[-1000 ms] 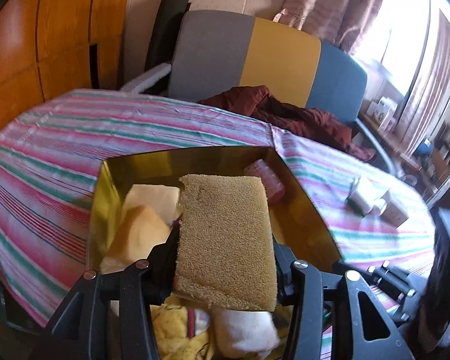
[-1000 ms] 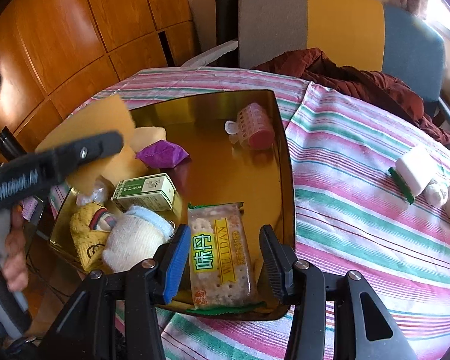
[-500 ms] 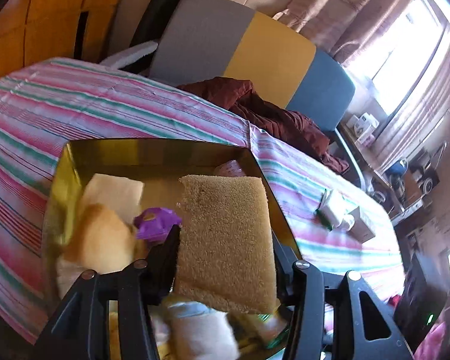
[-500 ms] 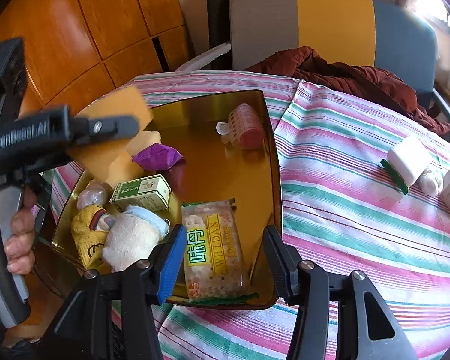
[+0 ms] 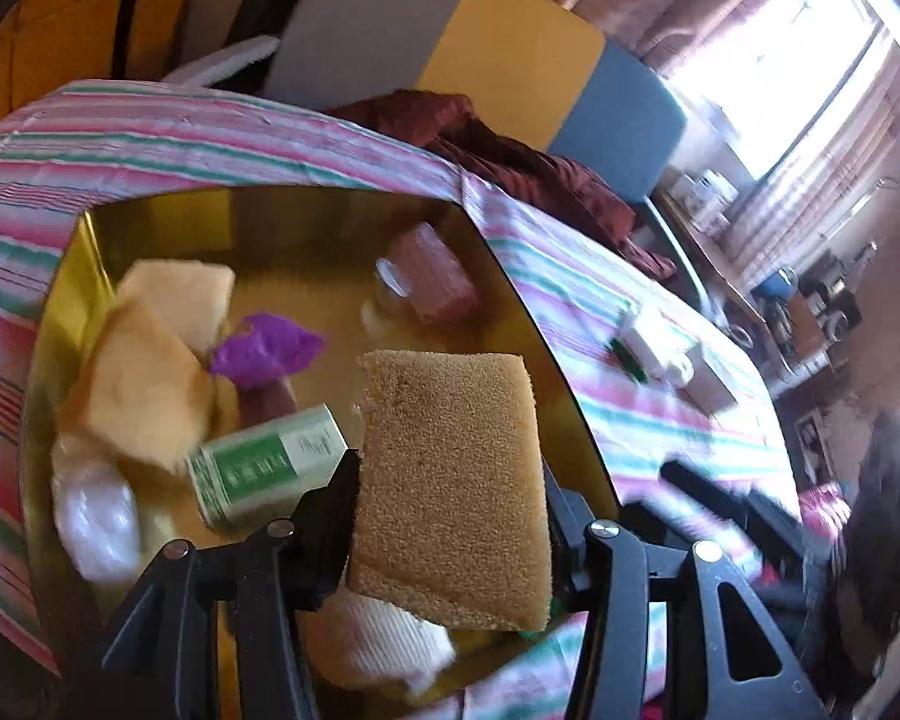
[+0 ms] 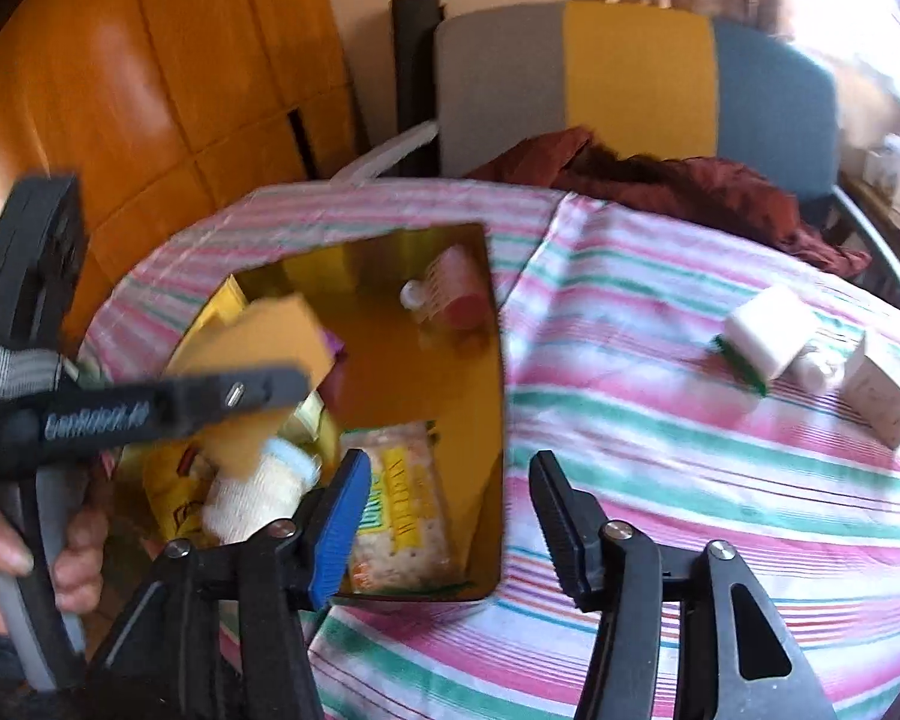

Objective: Organize objects
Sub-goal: 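Lower both grippers over the gold tray and release the cracker pack and sponge, then move both grippers back toward the soap bar and wrapped ball on the cloth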

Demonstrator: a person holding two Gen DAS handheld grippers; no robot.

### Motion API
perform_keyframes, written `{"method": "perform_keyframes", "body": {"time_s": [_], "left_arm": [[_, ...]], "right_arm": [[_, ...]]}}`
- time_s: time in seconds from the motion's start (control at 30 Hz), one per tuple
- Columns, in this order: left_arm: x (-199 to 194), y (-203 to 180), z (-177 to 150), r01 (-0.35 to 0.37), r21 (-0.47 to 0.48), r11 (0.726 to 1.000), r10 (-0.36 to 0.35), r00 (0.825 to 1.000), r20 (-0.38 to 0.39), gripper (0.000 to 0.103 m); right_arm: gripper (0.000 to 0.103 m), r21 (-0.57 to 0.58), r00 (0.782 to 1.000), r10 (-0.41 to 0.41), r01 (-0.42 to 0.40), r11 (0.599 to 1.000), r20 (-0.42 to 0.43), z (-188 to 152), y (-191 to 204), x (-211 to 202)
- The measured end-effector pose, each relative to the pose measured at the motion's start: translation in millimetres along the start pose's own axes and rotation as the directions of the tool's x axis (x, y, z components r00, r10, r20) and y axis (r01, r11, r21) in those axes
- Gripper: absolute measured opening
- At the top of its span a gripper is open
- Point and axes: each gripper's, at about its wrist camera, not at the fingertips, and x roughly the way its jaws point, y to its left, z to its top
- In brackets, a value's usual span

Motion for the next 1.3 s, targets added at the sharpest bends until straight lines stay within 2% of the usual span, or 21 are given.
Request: {"method": "perform_keyframes", "body": {"time_s": [0.07, 0.13, 0.17, 0.27, 0.33, 0.4, 0.57, 0.9, 1.0, 1.1, 1.23, 1.3], "left_arm": [[1, -8, -11, 0.014, 0.034, 0.999, -0.013, 1.000, -0.028, 0.052], [8, -16, -19, 0.028, 0.066, 0.997, -0.023, 0.998, -0.066, 0.062], [12, -21, -24, 0.012, 0.088, 0.996, -0.005, 0.997, -0.079, 0.064], [9, -27, -27, -0.058, 0.119, 0.991, 0.065, 0.996, -0.055, 0.073], [1, -23, -24, -0.059, 0.099, 0.993, 0.062, 0.997, -0.034, 0.084], [-9, -17, -22, -0.053, 0.080, 0.995, 0.055, 0.998, -0.017, 0.084], [-38, -3, -23, -0.076, 0.049, 0.996, 0.073, 0.996, 0.046, 0.084], [-63, 21, -22, -0.179, -0.025, 0.984, 0.180, 0.976, 0.125, 0.083], [-71, 18, -21, -0.236, -0.019, 0.972, 0.235, 0.957, 0.168, 0.083], [-87, 11, -21, -0.287, -0.009, 0.958, 0.281, 0.928, 0.245, 0.083], [-99, 5, -20, -0.332, 0.009, 0.943, 0.313, 0.898, 0.309, 0.083], [-102, 2, -19, -0.340, 0.028, 0.940, 0.314, 0.894, 0.319, 0.083]], "right_arm": [[0.063, 0.019, 1.000, -0.017, 0.017, 1.000, 0.010, 2, -7, -3], [0.064, 0.042, 1.000, -0.025, 0.024, 0.999, 0.005, 3, -10, -4], [0.064, 0.048, 1.000, -0.024, 0.024, 0.999, 0.001, 3, -11, -4], [0.064, 0.043, 0.999, -0.034, 0.034, 0.998, -0.003, 2, -10, -6], [0.066, 0.043, 1.000, -0.031, 0.031, 0.999, -0.002, 2, -11, -7], [0.070, 0.041, 0.999, -0.034, 0.034, 0.999, 0.005, 1, -12, -9], [0.072, 0.034, 0.999, -0.038, 0.037, 0.999, 0.015, -1, -10, -14], [0.078, 0.027, 0.999, -0.039, 0.039, 0.999, 0.012, -8, -5, -18], [0.078, 0.026, 0.999, -0.040, 0.040, 0.999, 0.015, -9, -4, -21], [0.079, 0.025, 0.999, -0.040, 0.039, 0.999, 0.015, -9, -4, -22], [0.080, 0.024, 0.999, -0.037, 0.037, 0.999, 0.014, -10, -3, -23], [0.081, 0.021, 0.999, -0.035, 0.035, 0.999, 0.014, -11, -2, -25]]}}
